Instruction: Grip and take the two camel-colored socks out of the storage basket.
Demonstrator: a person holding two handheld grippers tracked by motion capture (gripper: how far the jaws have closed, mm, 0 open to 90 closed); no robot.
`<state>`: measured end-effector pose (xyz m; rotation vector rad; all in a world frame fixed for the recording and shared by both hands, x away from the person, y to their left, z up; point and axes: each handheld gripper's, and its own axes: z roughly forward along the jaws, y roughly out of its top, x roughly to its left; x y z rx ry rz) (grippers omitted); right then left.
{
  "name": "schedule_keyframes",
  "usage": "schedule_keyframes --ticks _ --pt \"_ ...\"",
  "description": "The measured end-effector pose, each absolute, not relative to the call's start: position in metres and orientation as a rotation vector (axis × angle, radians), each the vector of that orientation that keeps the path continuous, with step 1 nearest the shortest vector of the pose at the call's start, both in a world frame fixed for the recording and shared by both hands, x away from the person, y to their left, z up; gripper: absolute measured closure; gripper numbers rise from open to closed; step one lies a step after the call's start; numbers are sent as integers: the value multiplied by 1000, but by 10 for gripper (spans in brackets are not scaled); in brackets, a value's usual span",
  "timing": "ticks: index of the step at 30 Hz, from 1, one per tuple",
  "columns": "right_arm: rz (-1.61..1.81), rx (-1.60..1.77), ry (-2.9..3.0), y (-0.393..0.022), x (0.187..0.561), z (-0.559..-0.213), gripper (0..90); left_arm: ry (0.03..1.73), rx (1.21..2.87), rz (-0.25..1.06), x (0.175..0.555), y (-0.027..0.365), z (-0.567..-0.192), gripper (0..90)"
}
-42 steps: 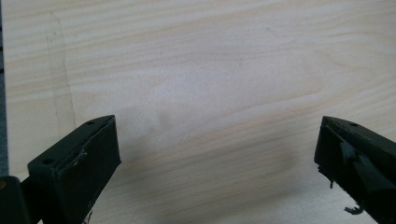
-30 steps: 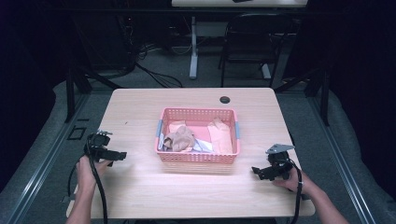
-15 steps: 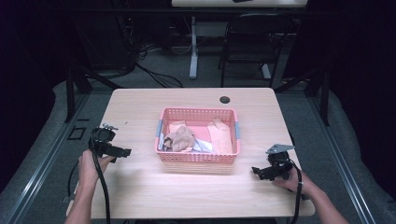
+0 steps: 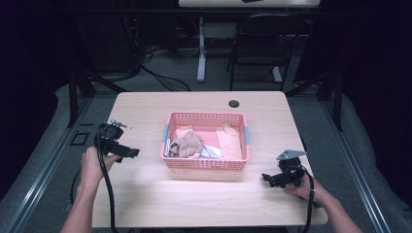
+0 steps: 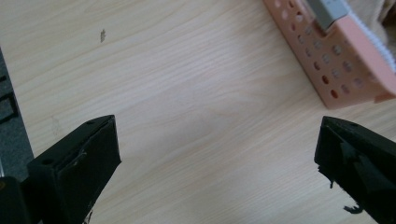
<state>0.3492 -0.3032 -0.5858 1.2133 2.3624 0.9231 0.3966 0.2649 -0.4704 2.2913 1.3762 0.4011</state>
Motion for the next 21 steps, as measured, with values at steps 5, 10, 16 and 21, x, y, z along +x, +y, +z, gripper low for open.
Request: schedule_keyframes --ticks 5,10,16,21 --pt "921 1213 2362 -303 349 -586 0 1312 2330 388 402 246 -458 0" --pt "920 1212 2361 -303 349 -586 0 1259 2365 381 407 232 -451 0" --pt "923 1213 2362 -303 349 -586 0 1215 2388 380 412 215 -443 0" --pt "918 1213 2362 -303 349 -586 0 1176 2401 368 417 201 -438 0"
